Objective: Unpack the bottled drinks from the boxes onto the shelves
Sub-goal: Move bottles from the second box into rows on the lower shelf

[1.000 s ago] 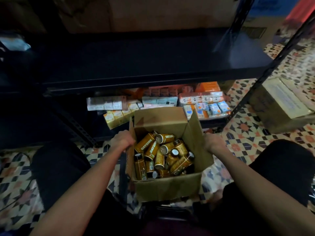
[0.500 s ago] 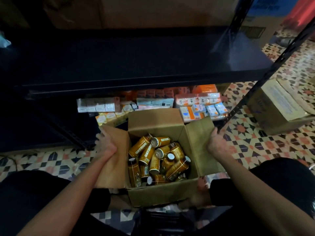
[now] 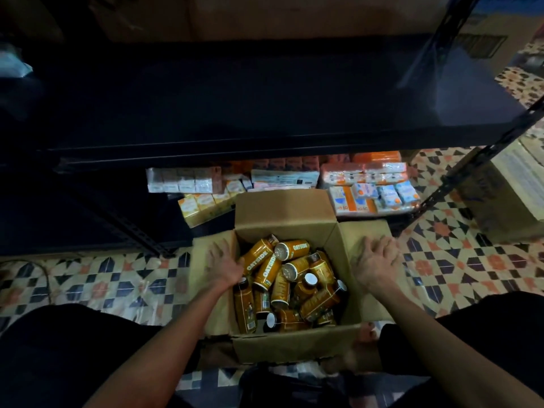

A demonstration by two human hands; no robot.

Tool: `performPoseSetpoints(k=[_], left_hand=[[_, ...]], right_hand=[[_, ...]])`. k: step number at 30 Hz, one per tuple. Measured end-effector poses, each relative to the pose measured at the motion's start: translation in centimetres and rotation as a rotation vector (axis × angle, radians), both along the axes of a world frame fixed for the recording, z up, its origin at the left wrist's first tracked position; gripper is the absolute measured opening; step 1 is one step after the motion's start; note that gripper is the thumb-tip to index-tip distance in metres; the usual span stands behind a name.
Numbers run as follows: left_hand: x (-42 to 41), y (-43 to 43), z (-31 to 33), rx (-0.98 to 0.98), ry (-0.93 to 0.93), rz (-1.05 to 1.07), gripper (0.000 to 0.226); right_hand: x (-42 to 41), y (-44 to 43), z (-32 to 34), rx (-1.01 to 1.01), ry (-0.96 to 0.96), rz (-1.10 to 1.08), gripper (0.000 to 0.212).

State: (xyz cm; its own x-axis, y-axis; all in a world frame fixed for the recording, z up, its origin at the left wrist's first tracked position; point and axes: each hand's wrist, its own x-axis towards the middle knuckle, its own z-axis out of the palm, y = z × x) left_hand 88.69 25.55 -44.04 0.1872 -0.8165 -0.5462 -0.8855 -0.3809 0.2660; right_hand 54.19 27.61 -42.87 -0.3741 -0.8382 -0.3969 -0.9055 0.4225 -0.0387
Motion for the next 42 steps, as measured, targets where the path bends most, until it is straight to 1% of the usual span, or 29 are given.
performPoseSetpoints(k=[2,3,4,5,6,7,8,9,10,13,15,18,20,23,26,31,34,37,40,42], left_hand=[[-0.9,-0.5,-0.3,-0.044,0.089,0.068,0.058],[-1.0,-0.9,-0.2,-0.058,0.103,0.083,0.046],[-0.9,-1.5,0.0,-0.061,0.123,0.114,0.041],[-0.4,-2.2,-0.1,-0.060,0.129,0.123,0.046],[0.0,-2.9,-0.1,-0.072,0.132,0.100,0.060],[0.3,-3.7,0.0,-0.081,0.128,0.066,0.080],[0.4,-4.3,0.2,-0.079,0.127,0.027,0.097],[0.5,-4.7,0.4,-0.062,0.125,-0.021,0.108],[0.5,-5.2,0.2,-0.050,0.129,-0.060,0.113],[0.4,-5.5,-0.3,-0.062,0.161,-0.109,0.111],[0.3,-4.3,-0.3,-0.121,0.181,-0.068,0.108],[0.1,-2.2,-0.3,-0.217,0.159,-0.095,0.103],[0.1,-1.1,-0.5,-0.261,0.178,-0.093,0.096],[0.0,-0.2,-0.2,-0.317,0.206,-0.067,0.077],[-0.1,0.0,-0.2,-0.327,0.203,-0.052,0.069],[-0.6,-2.7,-0.4,-0.251,0.144,-0.044,0.070],[-0.5,-3.8,-1.7,-0.208,0.161,-0.021,0.079],[-0.8,-3.1,-4.0,-0.290,0.111,-0.035,0.090],[-0.8,-2.4,-5.5,-0.372,0.062,-0.065,0.083],[-0.8,-2.8,-6.1,-0.369,0.044,-0.056,0.078]], right_hand=[[0.9,-0.7,-0.3,0.020,-0.140,0.022,0.072],[1.5,-1.2,-0.5,0.010,-0.206,0.038,0.073],[2.0,-1.9,-0.7,-0.008,-0.237,0.052,0.076],[2.4,-2.7,-0.7,-0.037,-0.257,0.069,0.083],[2.9,-3.5,-0.7,-0.040,-0.248,0.084,0.089],[3.3,-4.3,-0.7,-0.028,-0.221,0.103,0.093],[3.6,-5.0,-0.6,0.000,-0.195,0.101,0.091],[3.8,-5.7,-0.6,0.015,-0.192,0.104,0.086],[4.0,-6.0,-0.5,0.025,-0.197,0.104,0.085],[3.7,-6.1,-0.8,0.002,-0.224,0.107,0.094],[3.3,-5.2,-1.1,-0.059,-0.267,0.076,0.095],[2.7,-3.2,-1.8,-0.157,-0.318,0.024,0.096],[2.6,-1.8,-1.9,-0.207,-0.344,0.004,0.095],[2.6,-0.5,-1.4,-0.271,-0.362,0.007,0.092],[2.4,-0.5,-1.5,-0.254,-0.357,0.015,0.091],[2.5,-2.9,-1.5,-0.156,-0.330,0.054,0.088],[2.8,-3.9,-1.8,-0.144,-0.291,0.089,0.088],[3.9,-3.4,-2.3,-0.186,-0.242,0.082,0.090],[4.2,-3.1,-3.6,-0.228,-0.244,0.087,0.095],[4.0,-3.4,-4.3,-0.234,-0.204,0.074,0.094]])
